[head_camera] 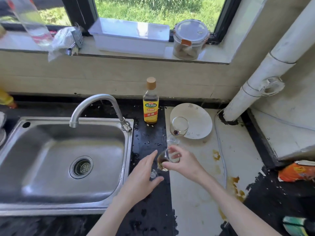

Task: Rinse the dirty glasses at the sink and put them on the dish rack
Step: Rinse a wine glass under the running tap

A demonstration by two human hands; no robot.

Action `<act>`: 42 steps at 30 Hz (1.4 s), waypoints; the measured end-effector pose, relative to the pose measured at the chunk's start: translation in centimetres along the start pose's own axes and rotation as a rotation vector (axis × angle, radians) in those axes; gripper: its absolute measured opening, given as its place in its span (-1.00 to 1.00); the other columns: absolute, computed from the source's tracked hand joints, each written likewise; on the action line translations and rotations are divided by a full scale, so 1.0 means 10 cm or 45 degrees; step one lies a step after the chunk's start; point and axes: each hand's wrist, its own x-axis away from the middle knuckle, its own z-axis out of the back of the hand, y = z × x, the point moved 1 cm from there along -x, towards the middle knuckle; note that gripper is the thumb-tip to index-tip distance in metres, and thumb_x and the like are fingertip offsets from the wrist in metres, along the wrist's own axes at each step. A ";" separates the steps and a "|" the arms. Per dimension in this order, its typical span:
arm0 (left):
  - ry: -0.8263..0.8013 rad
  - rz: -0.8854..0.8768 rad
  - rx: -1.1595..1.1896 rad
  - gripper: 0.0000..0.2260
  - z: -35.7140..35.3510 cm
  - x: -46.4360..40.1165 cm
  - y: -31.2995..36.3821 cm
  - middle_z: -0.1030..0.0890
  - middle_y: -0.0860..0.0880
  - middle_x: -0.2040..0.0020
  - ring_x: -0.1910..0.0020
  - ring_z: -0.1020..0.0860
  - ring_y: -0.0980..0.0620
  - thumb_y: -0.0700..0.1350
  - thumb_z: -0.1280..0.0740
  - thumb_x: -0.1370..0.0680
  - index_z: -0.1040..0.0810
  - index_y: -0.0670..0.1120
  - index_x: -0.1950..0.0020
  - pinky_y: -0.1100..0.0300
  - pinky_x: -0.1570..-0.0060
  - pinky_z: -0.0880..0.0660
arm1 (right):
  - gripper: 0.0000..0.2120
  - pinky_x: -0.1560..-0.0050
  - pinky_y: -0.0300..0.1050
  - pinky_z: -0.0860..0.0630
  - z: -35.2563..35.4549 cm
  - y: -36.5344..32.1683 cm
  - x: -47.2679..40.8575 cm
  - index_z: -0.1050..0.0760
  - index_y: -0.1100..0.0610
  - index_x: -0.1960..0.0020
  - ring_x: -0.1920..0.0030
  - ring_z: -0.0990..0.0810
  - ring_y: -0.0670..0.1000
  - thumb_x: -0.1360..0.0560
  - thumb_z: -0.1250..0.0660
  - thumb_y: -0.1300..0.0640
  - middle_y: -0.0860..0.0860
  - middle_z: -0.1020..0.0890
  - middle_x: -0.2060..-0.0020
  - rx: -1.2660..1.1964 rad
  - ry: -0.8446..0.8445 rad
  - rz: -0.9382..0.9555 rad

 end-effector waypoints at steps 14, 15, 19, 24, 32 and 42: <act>0.094 0.139 0.468 -0.48 1.32 0.59 -1.46 -0.48 0.00 -0.03 0.10 -0.55 0.13 -0.04 -0.48 -0.39 -0.29 0.15 -0.23 0.24 0.03 -0.52 | -0.33 -0.06 -0.35 -0.41 -1.75 -1.37 -0.28 -0.26 -0.05 -0.44 -0.15 -0.47 -0.15 -0.40 -0.44 -0.05 -0.15 -0.47 -0.19 -0.134 -0.198 -0.022; 0.077 0.165 0.494 -0.48 1.40 0.60 -1.56 -0.49 -0.01 -0.02 0.12 -0.57 0.10 -0.01 -0.49 -0.38 -0.30 0.17 -0.21 0.19 0.04 -0.54 | -0.32 -0.11 -0.31 -0.43 -1.83 -1.41 -0.32 -0.24 -0.05 -0.45 -0.18 -0.47 -0.14 -0.41 -0.43 -0.08 -0.14 -0.46 -0.23 -0.187 -0.226 -0.051; 0.101 0.267 0.606 -0.53 1.55 0.51 -1.83 -0.49 -0.04 0.02 0.11 -0.61 0.00 -0.10 -0.52 -0.35 -0.35 0.21 -0.09 0.05 0.02 -0.54 | -0.43 -0.32 -0.17 -0.36 -1.95 -1.44 -0.51 -0.29 0.06 -0.43 -0.26 -0.43 -0.13 -0.49 -0.27 -0.13 -0.05 -0.42 -0.34 -0.380 -0.219 -0.165; 0.123 0.331 0.734 -0.55 1.58 0.32 -1.99 -0.46 -0.05 0.05 0.11 -0.60 -0.01 -0.20 -0.50 -0.38 -0.35 0.16 -0.05 0.08 0.04 -0.53 | -0.59 -0.24 -0.23 -0.30 -1.77 -1.29 -0.85 -0.36 0.18 -0.39 -0.31 -0.43 0.01 -0.59 -0.19 0.04 0.07 -0.47 -0.32 -0.053 0.139 -0.247; 0.134 0.420 0.759 -0.57 1.64 0.17 -2.07 -0.50 0.04 0.09 0.13 -0.59 0.02 -0.17 -0.49 -0.38 -0.34 0.16 -0.05 0.08 -0.03 -0.50 | -0.51 -0.37 -0.04 -0.20 -1.61 -1.01 -1.51 -0.16 0.25 -0.47 -0.45 -0.21 0.16 -0.60 -0.15 0.10 0.20 -0.28 -0.43 0.269 0.132 -0.309; 0.103 0.490 0.802 -0.52 1.60 0.11 -2.20 -0.49 -0.03 -0.02 0.17 -0.58 0.09 -0.17 -0.51 -0.37 -0.33 0.14 -0.10 0.10 -0.03 -0.52 | -0.38 -0.48 0.09 0.10 -2.08 -0.80 -1.42 -0.02 0.17 -0.52 -0.53 0.14 0.03 -0.58 -0.05 -0.13 0.03 -0.04 -0.53 1.019 0.024 -0.201</act>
